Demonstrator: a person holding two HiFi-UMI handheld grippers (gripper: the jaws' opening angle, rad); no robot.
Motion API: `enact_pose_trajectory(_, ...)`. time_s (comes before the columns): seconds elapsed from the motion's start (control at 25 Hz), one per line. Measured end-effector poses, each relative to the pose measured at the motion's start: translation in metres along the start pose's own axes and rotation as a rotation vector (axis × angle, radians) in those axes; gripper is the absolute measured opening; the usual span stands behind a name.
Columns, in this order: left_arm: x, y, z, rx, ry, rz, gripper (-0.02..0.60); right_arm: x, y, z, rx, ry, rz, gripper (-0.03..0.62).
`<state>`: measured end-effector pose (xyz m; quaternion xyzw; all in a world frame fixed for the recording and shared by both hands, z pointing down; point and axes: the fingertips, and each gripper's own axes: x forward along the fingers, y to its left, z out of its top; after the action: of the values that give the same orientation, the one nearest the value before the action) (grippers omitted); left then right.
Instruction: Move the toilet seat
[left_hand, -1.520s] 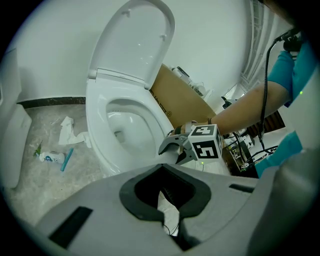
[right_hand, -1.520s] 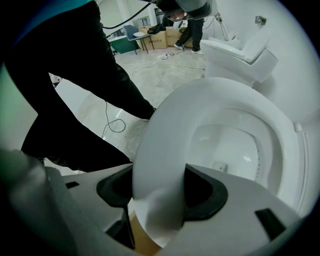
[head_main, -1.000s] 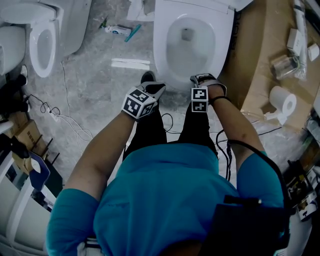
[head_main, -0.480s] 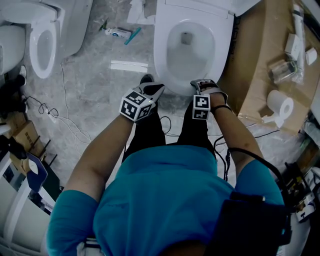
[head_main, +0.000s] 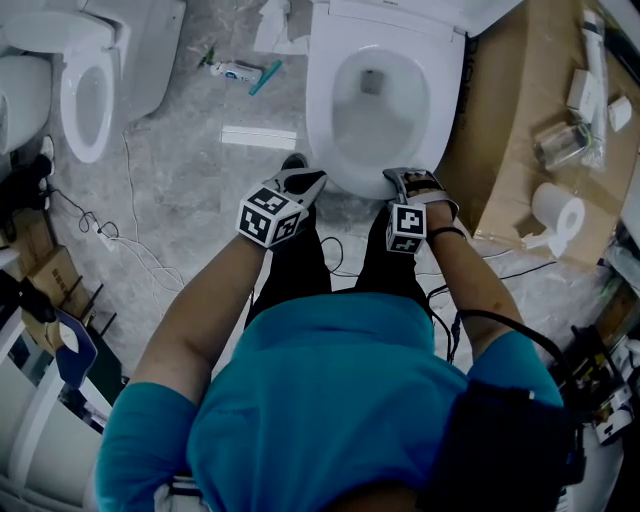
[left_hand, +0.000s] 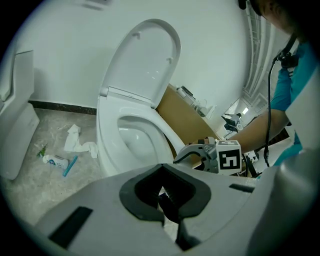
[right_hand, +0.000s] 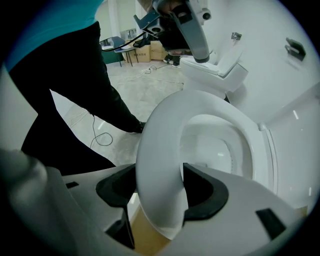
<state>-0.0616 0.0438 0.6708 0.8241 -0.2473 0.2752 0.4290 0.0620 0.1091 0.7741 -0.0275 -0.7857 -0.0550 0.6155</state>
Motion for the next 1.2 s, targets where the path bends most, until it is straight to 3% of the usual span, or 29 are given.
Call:
enact_pose_trajectory(0.6,-0.013,-0.016,0.029,0.043,-0.067,-0.010,0.003,-0.038,-0.013,0.009,0.065,-0.055,-0.097,0.273)
enact_pose_trajectory(1.2,-0.029,-0.029,0.060,0.039,-0.160,-0.021,0.003,-0.078,-0.027,0.014,0.116,-0.087,-0.187,0.256)
